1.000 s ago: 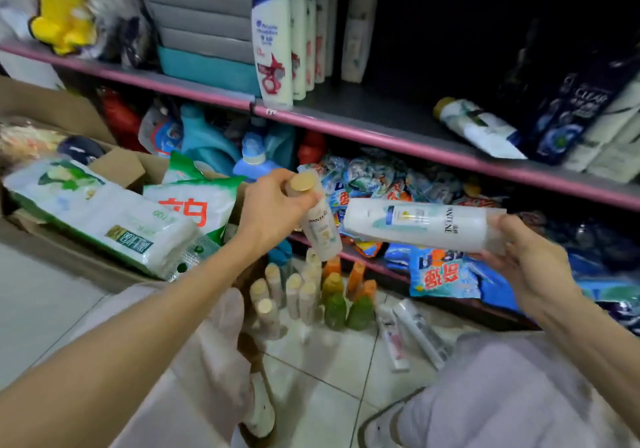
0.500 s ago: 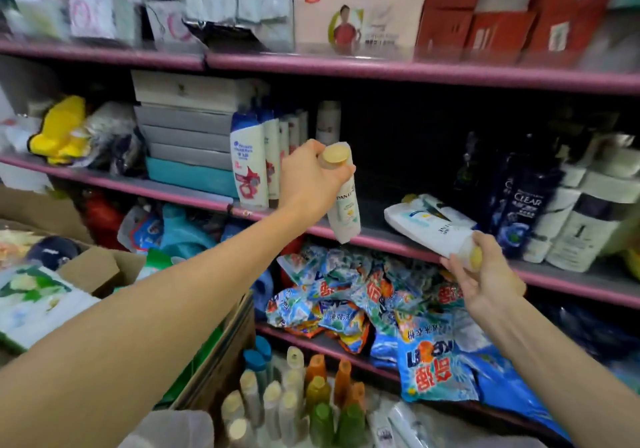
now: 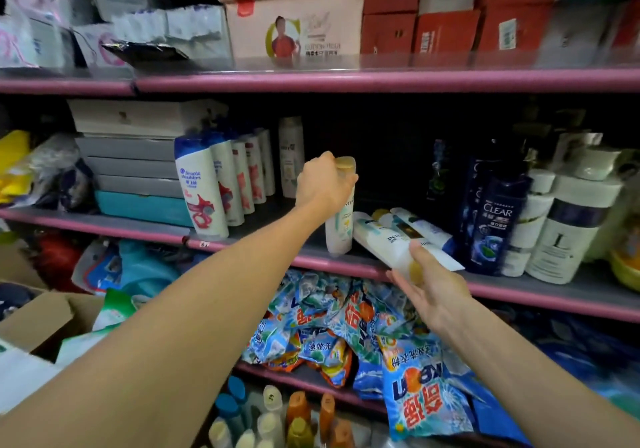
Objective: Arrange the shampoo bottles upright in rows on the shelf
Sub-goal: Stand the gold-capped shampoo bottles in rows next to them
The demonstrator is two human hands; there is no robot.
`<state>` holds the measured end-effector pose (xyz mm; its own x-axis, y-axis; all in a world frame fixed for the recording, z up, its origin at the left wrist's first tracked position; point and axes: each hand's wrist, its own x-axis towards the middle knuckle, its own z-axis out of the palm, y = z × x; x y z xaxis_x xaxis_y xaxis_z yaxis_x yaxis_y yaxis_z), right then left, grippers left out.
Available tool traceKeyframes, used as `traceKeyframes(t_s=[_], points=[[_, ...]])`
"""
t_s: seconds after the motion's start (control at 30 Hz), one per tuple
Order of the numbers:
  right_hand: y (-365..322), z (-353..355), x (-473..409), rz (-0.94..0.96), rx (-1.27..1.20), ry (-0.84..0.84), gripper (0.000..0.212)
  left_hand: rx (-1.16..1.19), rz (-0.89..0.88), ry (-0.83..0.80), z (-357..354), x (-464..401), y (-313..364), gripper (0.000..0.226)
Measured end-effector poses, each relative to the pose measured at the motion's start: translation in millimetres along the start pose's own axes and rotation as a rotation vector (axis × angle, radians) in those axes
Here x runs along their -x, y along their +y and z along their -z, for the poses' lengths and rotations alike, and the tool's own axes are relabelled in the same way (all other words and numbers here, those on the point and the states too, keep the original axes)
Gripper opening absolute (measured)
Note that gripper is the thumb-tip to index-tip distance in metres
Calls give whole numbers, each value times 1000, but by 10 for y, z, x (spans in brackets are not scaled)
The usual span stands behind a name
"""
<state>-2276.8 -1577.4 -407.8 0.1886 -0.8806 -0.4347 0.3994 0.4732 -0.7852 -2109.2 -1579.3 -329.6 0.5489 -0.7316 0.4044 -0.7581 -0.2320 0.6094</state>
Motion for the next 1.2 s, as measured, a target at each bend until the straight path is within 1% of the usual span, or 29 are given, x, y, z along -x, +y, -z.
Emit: traceKeyframes(t_s=[0.07,0.1,0.2,0.27,0.33,0.4,0.47,0.57,0.63,0.67,0.7,0.77,0.8,0.87,0.9,0.93,0.97,1.03,1.13,1.2], points=[[20,-28,-29,49,60,40,54,-19,7,-17,-18,-43,32,38],[29,-30,-38,91,86,59,50,-21,10,-22,-23,-63,37,39],[-55,42,2,275,199,102,42,0,31,-20,-39,-79,-3,40],[-205,156,81,438,358,110,38,25,35,-31,-59,-78,-45,42],[-399,246,232,613,569,108,37,42,46,-51,-67,-91,-42,44],[-586,280,388,769,726,113,37,76,98,-84,-64,-126,1,47],[-751,277,505,884,817,135,37,109,153,-144,-40,-149,39,58],[-945,258,702,968,817,85,32,111,196,-243,27,-106,32,79],[-1026,230,844,1029,850,24,21,148,219,-257,75,-5,32,85],[-1050,203,912,1056,881,-3,15,190,211,-231,99,78,45,85],[-1058,166,970,1069,923,-29,12,246,179,-186,127,201,56,84],[-1019,81,1056,1040,1017,-94,11,425,32,-120,183,535,29,74],[-974,41,1085,1014,1066,-134,10,531,-54,-160,218,745,-12,72],[-818,-49,1114,977,1159,-211,10,715,-165,-382,318,1213,-157,75],[-739,-84,1117,966,1181,-250,10,752,-190,-483,330,1415,-238,75],[-674,-109,1112,953,1178,-293,9,743,-201,-544,296,1577,-311,74],[-599,-153,1107,939,1157,-341,9,700,-193,-552,260,1717,-398,76],[-453,-260,1106,917,1110,-423,14,646,-133,-454,174,1909,-569,81],[-229,-434,1113,905,1087,-505,29,669,-59,-242,118,1991,-798,65],[-75,-548,1102,941,1111,-542,27,666,-4,-164,135,1948,-934,60]])
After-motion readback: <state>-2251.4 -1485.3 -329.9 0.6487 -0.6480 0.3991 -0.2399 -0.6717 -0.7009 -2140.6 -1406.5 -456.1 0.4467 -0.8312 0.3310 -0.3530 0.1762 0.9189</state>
